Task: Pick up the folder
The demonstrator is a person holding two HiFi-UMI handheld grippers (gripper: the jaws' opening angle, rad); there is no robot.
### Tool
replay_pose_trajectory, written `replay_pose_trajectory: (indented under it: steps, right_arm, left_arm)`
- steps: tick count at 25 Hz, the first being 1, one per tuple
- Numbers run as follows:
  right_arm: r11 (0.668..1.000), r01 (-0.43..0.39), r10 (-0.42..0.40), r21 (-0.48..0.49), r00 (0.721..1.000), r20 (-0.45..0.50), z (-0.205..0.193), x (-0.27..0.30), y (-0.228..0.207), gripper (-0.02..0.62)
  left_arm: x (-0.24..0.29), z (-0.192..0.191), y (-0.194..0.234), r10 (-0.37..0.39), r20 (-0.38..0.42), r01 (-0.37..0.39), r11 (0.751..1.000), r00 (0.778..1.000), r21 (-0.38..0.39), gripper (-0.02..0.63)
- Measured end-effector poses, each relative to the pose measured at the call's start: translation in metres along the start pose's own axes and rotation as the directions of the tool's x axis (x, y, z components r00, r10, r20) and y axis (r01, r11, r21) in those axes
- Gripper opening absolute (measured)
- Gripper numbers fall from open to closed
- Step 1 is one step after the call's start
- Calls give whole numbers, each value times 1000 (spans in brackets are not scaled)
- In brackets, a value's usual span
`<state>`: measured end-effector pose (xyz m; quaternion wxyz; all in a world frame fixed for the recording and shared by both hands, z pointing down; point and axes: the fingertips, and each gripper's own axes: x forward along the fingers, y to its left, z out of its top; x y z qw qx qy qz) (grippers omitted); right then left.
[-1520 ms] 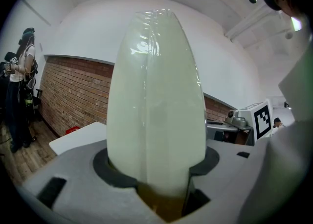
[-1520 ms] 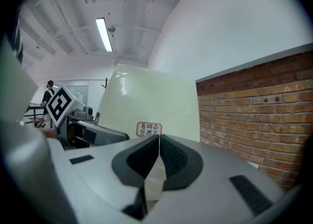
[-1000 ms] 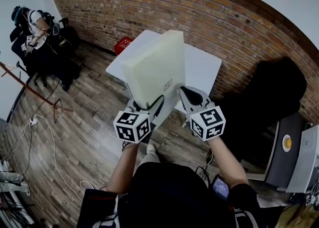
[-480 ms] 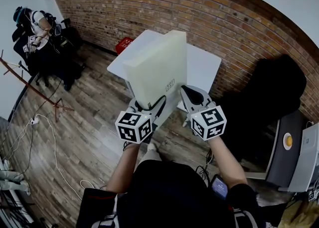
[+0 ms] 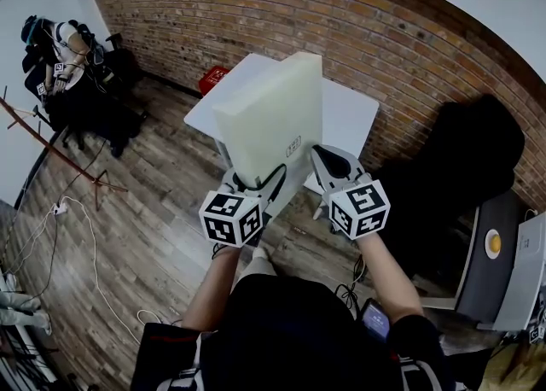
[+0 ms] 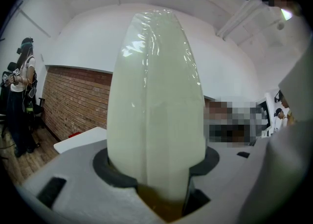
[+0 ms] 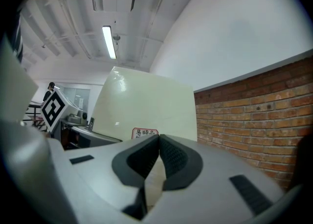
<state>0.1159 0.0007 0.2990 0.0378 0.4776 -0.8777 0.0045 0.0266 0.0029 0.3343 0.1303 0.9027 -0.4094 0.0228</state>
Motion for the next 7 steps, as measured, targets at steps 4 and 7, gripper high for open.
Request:
replay_pose_trajectory:
  steps: [4,7]
  right_arm:
    - [1000,-4,4,0,1000,2,-1,0,0,29]
    - [1000,-4,4,0,1000,6,-1,0,0,29]
  left_arm:
    - [0,1,1,3,6,-3,1000,1000,-1,272]
    - [0,1,2,9,11,-9,1000,1000,-1,272]
